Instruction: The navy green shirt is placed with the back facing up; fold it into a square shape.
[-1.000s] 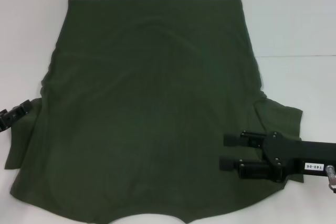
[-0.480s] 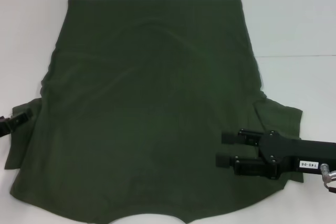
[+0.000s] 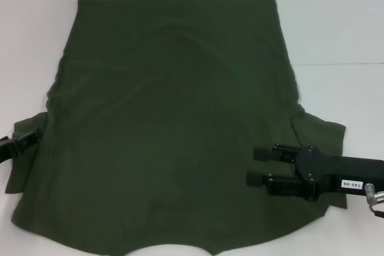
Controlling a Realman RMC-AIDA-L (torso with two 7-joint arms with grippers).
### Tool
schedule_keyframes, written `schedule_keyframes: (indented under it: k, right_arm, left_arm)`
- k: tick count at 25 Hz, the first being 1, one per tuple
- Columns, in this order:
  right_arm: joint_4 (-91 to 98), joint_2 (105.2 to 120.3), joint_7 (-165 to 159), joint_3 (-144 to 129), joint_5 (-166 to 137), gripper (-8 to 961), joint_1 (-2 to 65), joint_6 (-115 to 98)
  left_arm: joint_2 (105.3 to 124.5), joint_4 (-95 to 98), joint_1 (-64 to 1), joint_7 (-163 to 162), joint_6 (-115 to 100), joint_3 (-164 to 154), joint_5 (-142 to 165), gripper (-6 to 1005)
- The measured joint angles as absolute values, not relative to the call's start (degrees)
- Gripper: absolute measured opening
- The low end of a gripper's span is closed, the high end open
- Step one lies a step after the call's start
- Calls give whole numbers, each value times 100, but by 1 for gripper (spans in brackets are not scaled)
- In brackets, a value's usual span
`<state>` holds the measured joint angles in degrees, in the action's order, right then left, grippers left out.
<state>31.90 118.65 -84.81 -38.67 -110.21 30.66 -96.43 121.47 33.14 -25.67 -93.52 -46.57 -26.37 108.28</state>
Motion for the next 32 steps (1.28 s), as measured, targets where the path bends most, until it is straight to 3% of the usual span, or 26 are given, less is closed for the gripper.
schedule_keyframes:
  k: [32]
  right_arm:
    - [3190,11873,-8481,-3846,-11021,819,3103,-9580]
  left_arm:
    - [11988,3645,-2421,-9369,-5110,-3196,11133,888]
